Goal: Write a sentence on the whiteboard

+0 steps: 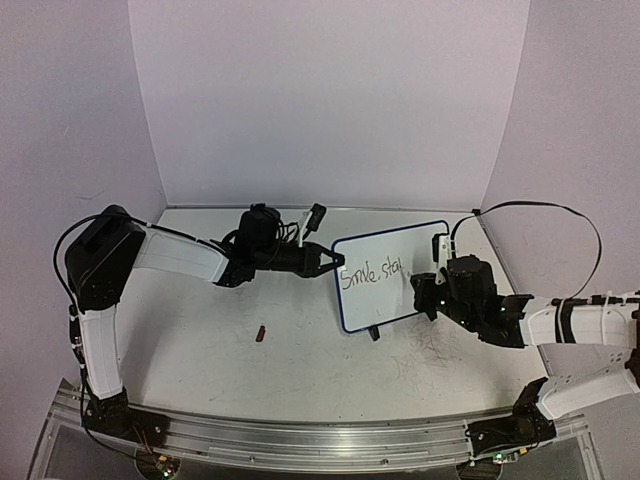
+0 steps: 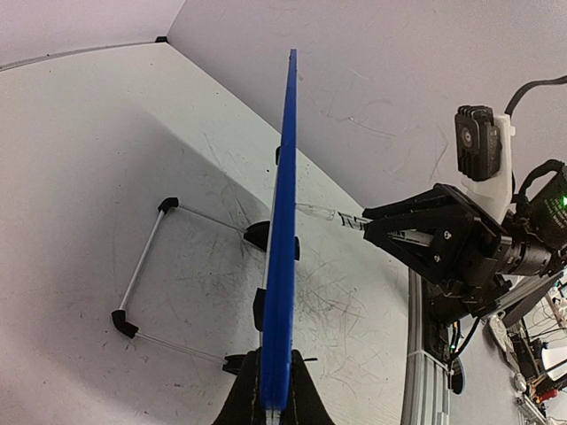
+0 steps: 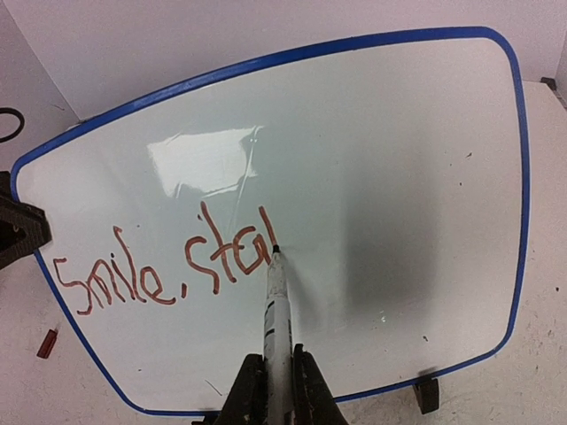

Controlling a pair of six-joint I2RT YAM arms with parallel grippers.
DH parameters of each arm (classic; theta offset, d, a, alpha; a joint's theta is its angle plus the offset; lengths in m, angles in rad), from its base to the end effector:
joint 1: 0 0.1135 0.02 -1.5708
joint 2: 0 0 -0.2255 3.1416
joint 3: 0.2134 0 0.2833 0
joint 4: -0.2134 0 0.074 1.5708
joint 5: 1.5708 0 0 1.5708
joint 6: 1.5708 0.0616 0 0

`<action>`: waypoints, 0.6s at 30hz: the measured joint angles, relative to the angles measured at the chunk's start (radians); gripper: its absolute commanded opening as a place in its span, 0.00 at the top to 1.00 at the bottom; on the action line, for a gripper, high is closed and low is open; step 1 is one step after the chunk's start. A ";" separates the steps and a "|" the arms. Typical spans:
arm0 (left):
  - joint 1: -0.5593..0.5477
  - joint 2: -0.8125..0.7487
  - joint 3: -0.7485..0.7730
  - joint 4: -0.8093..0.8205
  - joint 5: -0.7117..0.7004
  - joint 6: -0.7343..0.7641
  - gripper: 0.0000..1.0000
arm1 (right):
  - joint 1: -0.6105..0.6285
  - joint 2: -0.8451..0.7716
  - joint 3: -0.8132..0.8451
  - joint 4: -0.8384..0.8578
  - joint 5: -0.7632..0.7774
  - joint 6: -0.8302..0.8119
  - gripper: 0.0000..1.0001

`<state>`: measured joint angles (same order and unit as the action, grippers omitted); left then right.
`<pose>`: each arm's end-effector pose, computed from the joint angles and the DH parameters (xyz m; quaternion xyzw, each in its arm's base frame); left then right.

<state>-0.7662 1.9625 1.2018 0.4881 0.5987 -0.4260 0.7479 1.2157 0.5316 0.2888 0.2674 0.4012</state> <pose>0.3133 -0.3497 0.1409 0.3045 0.7200 -0.5187 0.3461 0.2436 0.2038 0.1451 -0.0694 0.8252 0.2055 0.5216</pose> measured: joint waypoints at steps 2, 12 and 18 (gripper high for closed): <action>0.000 0.000 0.000 0.000 0.000 0.000 1.00 | 0.000 0.002 0.001 0.003 0.002 -0.004 1.00; 0.001 0.000 0.000 0.000 0.000 -0.001 1.00 | 0.001 0.013 0.023 0.010 0.038 -0.027 1.00; 0.001 0.000 0.000 0.000 0.000 -0.001 1.00 | 0.001 0.029 0.048 0.014 0.052 -0.044 1.00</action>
<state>-0.7652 1.9625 1.2018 0.4881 0.5986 -0.4274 0.7486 1.2446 0.5793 0.3030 0.3199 0.3570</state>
